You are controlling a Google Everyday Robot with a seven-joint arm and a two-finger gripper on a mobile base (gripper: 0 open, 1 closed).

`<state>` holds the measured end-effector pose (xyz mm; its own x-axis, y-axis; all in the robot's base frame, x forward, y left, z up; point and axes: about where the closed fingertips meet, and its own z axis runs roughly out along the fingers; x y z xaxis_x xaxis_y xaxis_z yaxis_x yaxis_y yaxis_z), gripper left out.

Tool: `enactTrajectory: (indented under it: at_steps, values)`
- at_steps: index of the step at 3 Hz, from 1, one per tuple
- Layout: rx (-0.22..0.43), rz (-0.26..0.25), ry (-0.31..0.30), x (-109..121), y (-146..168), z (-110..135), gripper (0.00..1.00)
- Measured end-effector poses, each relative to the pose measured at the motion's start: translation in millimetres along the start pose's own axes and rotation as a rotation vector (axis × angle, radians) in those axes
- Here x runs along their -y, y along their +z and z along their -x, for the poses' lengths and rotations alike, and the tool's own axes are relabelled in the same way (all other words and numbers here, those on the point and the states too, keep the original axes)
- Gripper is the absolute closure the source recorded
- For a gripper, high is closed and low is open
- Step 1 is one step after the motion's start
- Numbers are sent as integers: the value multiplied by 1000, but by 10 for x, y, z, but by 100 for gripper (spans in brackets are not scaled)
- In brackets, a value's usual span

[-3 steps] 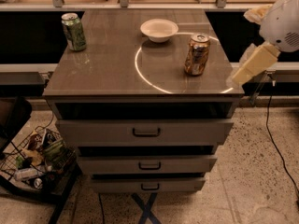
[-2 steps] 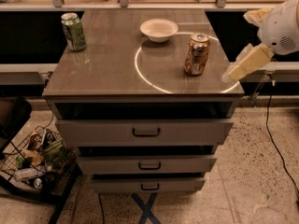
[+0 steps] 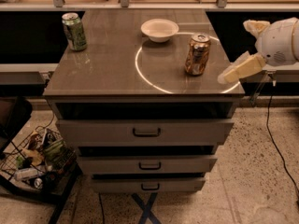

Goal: Move orange can near green can

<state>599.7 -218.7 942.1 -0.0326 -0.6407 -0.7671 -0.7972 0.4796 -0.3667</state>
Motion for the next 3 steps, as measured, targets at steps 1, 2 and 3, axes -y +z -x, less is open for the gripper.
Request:
enactTrajectory:
  at_steps: [1,2,3]
  values:
    - [54,1,47,30,114,-142,0]
    - [156,5,136,0,233,-292,0]
    - [156,5,136,0,233,-292,0]
